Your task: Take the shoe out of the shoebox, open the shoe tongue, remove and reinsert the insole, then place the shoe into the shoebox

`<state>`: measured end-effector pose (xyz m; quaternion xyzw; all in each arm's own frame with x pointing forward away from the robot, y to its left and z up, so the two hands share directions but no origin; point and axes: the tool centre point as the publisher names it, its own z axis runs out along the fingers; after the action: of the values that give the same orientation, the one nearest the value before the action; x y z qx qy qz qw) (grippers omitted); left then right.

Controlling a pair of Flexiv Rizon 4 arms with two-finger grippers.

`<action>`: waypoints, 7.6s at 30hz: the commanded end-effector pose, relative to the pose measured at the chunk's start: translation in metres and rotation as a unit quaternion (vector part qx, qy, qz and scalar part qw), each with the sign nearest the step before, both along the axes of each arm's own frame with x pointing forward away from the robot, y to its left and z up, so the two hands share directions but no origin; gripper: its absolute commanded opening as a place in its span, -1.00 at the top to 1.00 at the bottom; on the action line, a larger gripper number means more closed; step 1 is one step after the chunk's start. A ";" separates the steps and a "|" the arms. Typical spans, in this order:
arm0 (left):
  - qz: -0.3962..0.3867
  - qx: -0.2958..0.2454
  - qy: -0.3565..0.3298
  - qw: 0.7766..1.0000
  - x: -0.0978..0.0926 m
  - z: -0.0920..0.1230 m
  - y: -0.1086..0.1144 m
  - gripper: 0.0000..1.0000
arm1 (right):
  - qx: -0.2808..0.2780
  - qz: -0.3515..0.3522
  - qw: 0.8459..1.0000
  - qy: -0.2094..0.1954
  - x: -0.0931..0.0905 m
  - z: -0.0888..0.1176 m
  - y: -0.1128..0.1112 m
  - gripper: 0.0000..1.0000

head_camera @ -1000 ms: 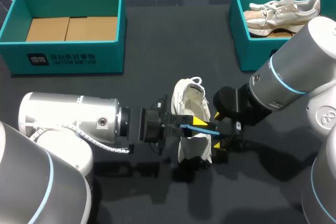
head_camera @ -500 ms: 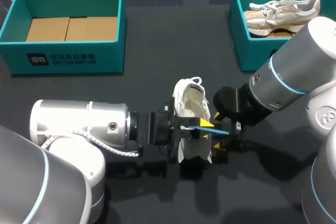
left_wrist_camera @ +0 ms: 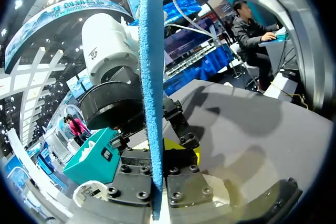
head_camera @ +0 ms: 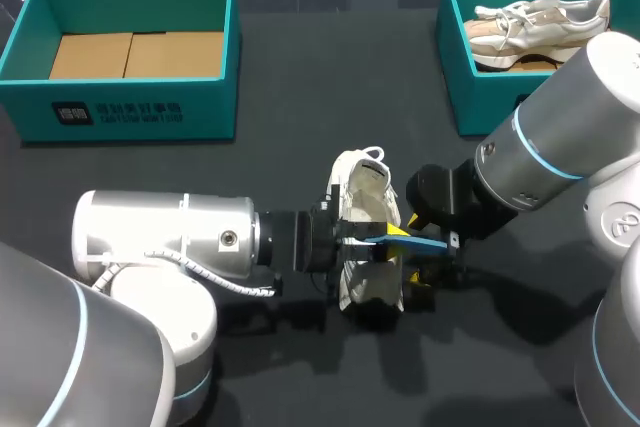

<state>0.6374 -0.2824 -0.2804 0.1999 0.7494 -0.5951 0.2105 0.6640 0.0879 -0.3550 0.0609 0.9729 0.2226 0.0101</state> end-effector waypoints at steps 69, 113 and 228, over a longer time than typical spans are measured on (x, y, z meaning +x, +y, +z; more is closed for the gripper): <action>-0.038 0.011 -0.077 0.996 0.041 -0.053 0.018 1.00 | 0.000 0.000 1.000 -0.001 -0.001 -0.001 0.000 -1.00; -0.010 -0.008 -0.075 0.997 0.056 -0.057 0.026 0.35 | 0.000 0.000 1.000 -0.001 -0.001 -0.001 0.000 -1.00; -0.044 0.047 -0.210 0.976 0.058 -0.072 0.030 1.00 | 0.000 0.000 1.000 -0.001 -0.001 -0.001 0.000 -1.00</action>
<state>0.6872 -0.2473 -0.3446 0.3613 0.7037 -0.5151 0.3300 0.6637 0.0877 -0.3548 0.0610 0.9730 0.2224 0.0102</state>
